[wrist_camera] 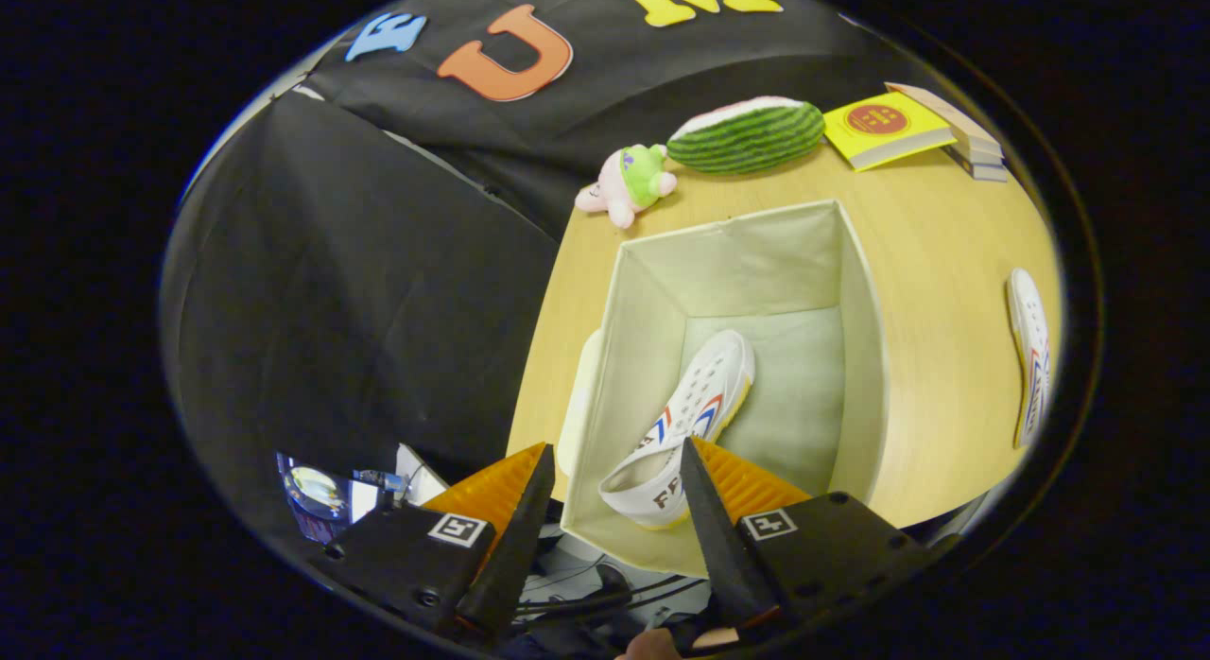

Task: Open the storage box then place both shoes into the box .Put the left shoe in first, then the right shoe, with the right side of both shoes facing outward in a uniform manner.

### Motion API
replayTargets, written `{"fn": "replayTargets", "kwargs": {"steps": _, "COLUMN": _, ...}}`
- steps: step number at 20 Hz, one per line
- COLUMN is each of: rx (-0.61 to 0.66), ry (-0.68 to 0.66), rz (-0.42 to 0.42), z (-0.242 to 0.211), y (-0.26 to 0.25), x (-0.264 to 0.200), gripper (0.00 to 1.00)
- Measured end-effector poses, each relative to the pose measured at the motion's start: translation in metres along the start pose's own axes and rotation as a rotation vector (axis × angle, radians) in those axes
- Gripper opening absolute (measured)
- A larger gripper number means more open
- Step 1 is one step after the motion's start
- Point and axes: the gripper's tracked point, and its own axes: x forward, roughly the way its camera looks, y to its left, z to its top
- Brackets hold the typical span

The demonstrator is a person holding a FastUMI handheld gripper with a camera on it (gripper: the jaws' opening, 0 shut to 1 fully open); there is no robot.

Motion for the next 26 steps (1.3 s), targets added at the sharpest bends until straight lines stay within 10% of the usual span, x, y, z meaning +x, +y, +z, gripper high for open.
{"fn": "replayTargets", "kwargs": {"steps": 11, "rx": -0.357, "ry": -0.289, "rz": -0.228, "z": 0.057, "y": -0.057, "x": -0.121, "gripper": 0.91}}
{"fn": "replayTargets", "kwargs": {"steps": 26, "rx": -0.338, "ry": -0.225, "rz": -0.549, "z": 0.043, "y": -0.292, "x": -0.233, "gripper": 0.91}}
